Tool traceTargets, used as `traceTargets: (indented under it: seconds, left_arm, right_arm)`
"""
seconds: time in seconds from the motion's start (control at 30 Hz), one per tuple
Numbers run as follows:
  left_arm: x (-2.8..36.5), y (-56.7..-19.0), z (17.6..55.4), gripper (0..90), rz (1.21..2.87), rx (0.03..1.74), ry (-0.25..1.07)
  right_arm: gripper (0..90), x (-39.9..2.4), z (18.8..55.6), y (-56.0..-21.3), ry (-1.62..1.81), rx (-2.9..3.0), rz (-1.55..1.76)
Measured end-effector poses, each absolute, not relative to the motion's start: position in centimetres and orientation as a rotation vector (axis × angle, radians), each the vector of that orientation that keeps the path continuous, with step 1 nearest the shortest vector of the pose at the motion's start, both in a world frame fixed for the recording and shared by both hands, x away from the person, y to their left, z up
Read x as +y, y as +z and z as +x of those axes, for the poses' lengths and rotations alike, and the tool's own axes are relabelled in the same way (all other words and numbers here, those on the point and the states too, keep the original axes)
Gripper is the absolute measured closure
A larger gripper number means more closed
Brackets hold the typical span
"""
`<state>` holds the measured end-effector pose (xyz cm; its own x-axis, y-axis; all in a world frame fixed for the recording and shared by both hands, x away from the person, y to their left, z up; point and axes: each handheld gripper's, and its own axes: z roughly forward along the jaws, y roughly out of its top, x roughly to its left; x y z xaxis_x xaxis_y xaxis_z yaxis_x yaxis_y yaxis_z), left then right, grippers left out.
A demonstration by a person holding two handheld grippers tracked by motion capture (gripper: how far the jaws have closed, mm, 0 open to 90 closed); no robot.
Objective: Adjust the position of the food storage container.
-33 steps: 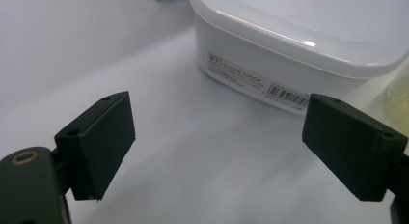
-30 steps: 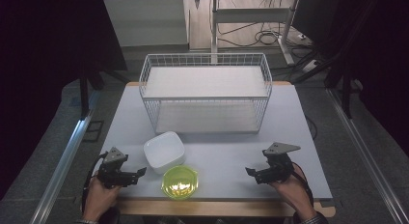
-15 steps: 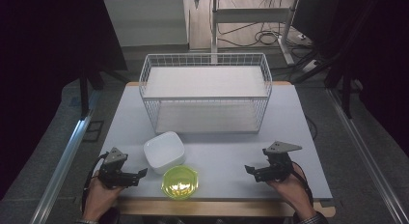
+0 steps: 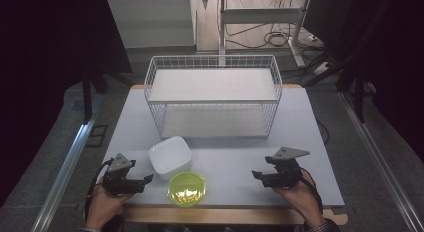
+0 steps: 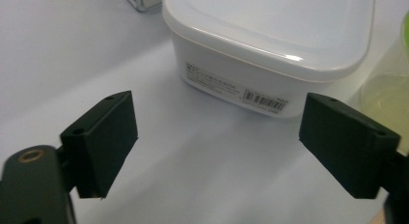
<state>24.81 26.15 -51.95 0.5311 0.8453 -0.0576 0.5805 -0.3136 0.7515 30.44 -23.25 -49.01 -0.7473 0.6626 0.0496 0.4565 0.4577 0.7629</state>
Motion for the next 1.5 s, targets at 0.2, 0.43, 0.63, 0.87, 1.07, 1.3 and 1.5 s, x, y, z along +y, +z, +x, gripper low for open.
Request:
traceTargets:
  seconds: [0.2,0.43,0.63,0.87,1.07,1.3,1.5]
  left_arm:
    - [25.7,-51.8,24.0,24.5,2.064,1.131,0.413]
    - [24.8,-51.4,22.5,51.6,2.086,1.045,0.351]
    - [23.9,-52.0,21.8,77.3,2.125,0.971,0.22]
    - [21.3,-52.1,21.4,89.7,2.183,0.872,0.128]
    - [19.8,-52.2,21.5,89.8,2.201,0.844,0.104]
    - [18.6,-52.1,22.2,89.7,2.219,0.81,0.097]
    - [17.4,-52.3,23.0,89.8,2.235,0.807,0.094]
  right_arm:
    - [35.2,-22.8,30.1,-48.7,1.142,2.477,0.928]
    - [40.1,-22.7,30.0,-48.6,1.127,2.492,0.913]
    - [44.1,-22.5,29.8,-48.5,1.128,2.509,0.912]
    - [44.0,-21.9,29.4,-48.3,1.142,2.516,0.892]
    - [44.5,-21.3,29.2,-48.5,1.115,2.545,0.872]
    - [45.1,-20.7,28.8,-48.7,1.108,2.575,0.853]
    - [46.0,-19.8,28.2,-48.8,1.1,2.612,0.823]
